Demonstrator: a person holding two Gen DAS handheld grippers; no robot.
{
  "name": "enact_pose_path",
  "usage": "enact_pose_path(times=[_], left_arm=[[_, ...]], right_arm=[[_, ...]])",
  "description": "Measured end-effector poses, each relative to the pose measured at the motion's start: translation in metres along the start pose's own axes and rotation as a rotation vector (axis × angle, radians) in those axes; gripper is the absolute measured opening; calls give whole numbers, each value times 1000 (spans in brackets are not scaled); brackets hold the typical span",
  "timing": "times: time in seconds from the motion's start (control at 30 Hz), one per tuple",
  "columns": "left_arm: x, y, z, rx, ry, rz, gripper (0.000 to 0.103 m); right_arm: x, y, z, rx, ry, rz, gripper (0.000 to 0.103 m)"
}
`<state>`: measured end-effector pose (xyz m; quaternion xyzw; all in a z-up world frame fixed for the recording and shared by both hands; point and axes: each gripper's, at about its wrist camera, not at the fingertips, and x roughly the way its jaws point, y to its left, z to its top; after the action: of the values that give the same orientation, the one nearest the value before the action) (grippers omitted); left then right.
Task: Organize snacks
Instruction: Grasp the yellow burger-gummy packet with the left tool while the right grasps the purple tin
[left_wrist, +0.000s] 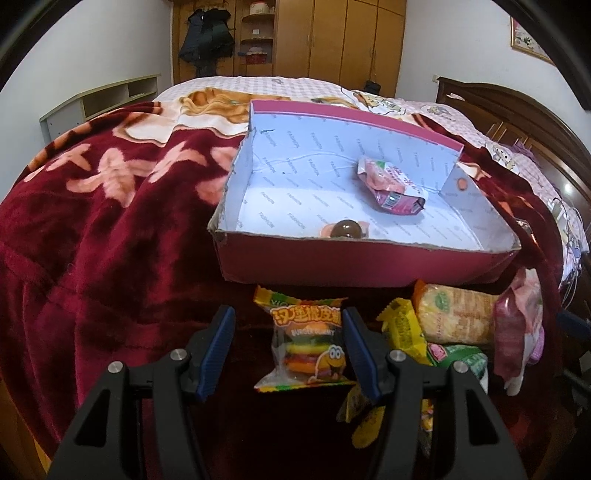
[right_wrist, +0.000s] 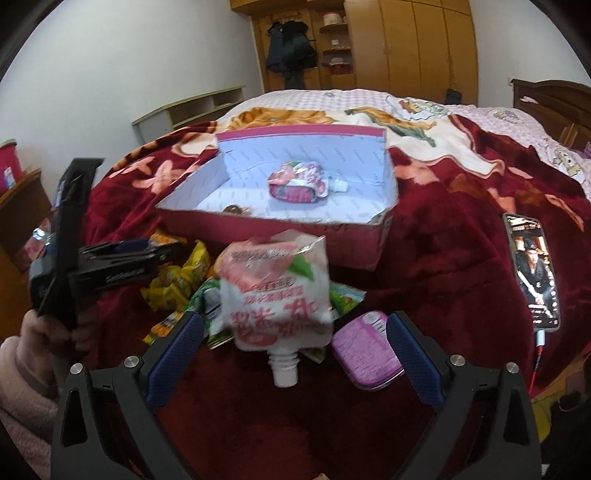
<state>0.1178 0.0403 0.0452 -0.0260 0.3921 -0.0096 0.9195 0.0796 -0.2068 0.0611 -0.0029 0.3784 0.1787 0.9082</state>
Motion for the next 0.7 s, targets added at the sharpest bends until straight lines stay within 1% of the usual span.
enact_pose_path(times=[0.07,0.13,0.27,0.4,0.6,0.7], left_arm=[[1,0,0,1,-5,0,62],[2,-1,-1,8,-11,4,59],[3,0,-2,11,-19,-1,47],[5,3,-2,1,-21,-5,42],[6,2,-2,7,-23,-1,40],[7,2,-3,8,-24,1,40]], right_arm=[[2,1,-2,-6,7,-4,101],[4,-1,-4,-11,18,-19,101],[4,-7,-8,-23,39,-42,101],[6,-13,-12,-47,60,-70,101],[11,-26,-18,-89,88,-95,101],[16,-34,-19,-134,96,-111,101]])
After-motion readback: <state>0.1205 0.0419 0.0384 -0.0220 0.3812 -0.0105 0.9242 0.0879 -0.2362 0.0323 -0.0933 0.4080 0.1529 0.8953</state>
